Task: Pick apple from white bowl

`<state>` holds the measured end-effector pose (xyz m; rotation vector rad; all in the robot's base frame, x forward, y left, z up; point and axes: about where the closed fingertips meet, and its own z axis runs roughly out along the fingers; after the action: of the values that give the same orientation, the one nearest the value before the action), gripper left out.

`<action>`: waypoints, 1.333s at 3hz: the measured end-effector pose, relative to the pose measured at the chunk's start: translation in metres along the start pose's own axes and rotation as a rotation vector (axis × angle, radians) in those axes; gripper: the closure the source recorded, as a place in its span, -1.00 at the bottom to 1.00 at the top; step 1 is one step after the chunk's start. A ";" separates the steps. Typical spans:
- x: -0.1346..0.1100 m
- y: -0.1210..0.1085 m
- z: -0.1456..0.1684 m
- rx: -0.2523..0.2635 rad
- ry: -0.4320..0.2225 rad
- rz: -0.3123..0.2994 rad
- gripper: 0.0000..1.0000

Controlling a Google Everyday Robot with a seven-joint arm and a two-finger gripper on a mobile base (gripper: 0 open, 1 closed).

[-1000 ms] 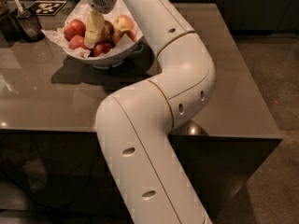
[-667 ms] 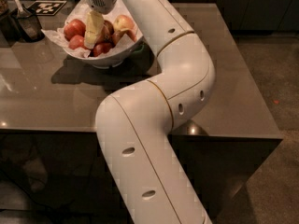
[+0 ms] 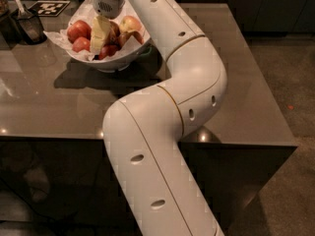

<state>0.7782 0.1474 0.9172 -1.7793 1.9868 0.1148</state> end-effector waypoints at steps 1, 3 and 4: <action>0.000 0.000 0.000 0.000 0.000 0.000 -0.61; 0.000 0.000 0.000 0.000 0.000 0.000 0.29; 0.000 0.000 0.000 0.000 0.000 0.000 0.76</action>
Offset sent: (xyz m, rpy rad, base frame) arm 0.0000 0.0000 0.0000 0.0000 0.0000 0.0000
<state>0.7782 0.1474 0.9172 -1.7793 1.9868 0.1148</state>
